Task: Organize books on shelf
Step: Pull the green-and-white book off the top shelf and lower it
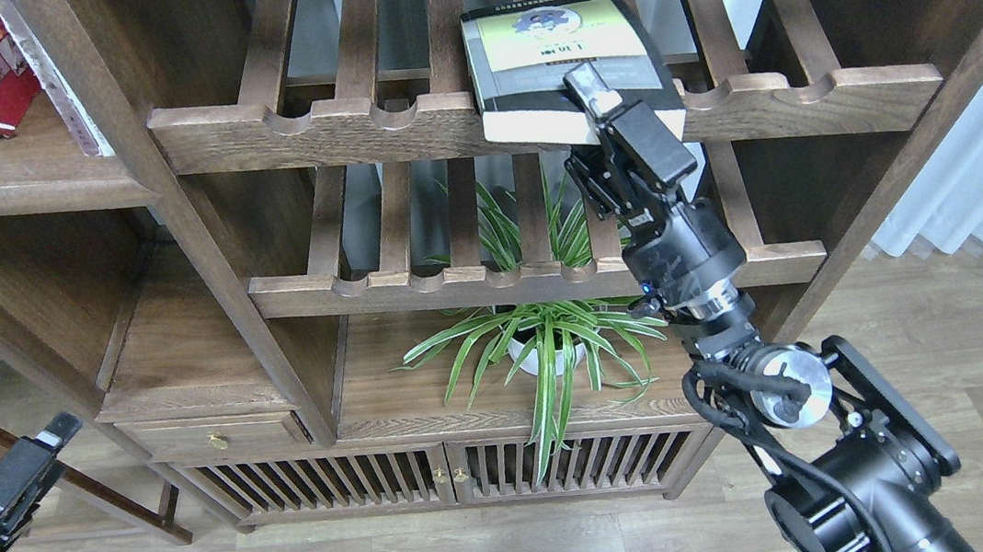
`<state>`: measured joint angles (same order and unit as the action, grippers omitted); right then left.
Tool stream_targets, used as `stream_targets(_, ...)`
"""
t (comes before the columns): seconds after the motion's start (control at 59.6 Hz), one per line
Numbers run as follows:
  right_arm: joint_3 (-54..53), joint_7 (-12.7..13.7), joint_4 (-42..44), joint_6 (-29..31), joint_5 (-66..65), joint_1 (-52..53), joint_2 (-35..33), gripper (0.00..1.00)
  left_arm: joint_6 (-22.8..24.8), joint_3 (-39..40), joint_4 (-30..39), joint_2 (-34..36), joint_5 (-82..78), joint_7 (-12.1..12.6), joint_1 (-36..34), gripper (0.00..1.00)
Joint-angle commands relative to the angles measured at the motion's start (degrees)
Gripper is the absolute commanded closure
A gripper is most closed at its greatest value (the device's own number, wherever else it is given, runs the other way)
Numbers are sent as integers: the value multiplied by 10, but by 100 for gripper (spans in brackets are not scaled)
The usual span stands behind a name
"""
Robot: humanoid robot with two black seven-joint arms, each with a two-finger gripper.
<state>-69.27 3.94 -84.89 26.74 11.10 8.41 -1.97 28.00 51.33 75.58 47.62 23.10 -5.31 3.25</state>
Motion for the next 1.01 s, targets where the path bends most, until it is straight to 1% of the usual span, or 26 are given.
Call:
stream_targets(0.0, 8, 5, -15, 13, 1, -21, -3, 98, 0, -1, 2, -1, 5, -5, 1, 1)
stream_targets(0.134, 42, 8, -21, 13, 1, -49, -23, 98, 0, -7, 11, -4, 13, -20, 2, 1)
stream_targets(0.185, 57, 14, -24, 13, 1, -67, -28, 98, 0, -8, 12, -17, 15, -26, 2, 1)
stream_targets(0.201, 59, 15, -23, 13, 1, -70, -28, 98, 0, -8, 12, -20, 15, -26, 1, 1)
stream_targets(0.218, 69, 26, -23, 13, 1, -87, -30, 98, 0, -8, 15, -37, 15, -26, 1, 1)
stream_targets(0.235, 71, 31, -24, 13, 1, -93, -31, 98, 0, -8, 15, -43, 15, -26, 0, 1)
stream_targets(0.352, 90, 49, -23, 13, 1, -119, -35, 98, 0, -8, 22, -75, 15, -25, -4, 1)
stream_targets(0.436, 102, 61, -23, 13, -1, -138, -36, 98, 0, -8, 31, -103, 13, -18, -6, 1)
stream_targets(0.47, 113, 71, -23, 13, -2, -149, -36, 98, 0, -8, 37, -118, 9, -15, -6, 1)
stream_targets(0.604, 140, 98, -23, 13, -17, -183, -37, 98, 0, -13, 55, -142, 1, -16, -3, 1)
stream_targets(0.839, 156, 107, -21, 13, -36, -212, -46, 98, 0, -31, 69, -162, 1, -17, -2, 1)
stream_targets(0.99, 157, 134, -5, 13, -37, -212, -55, 97, 0, -38, 92, -169, 1, -20, 0, 1)
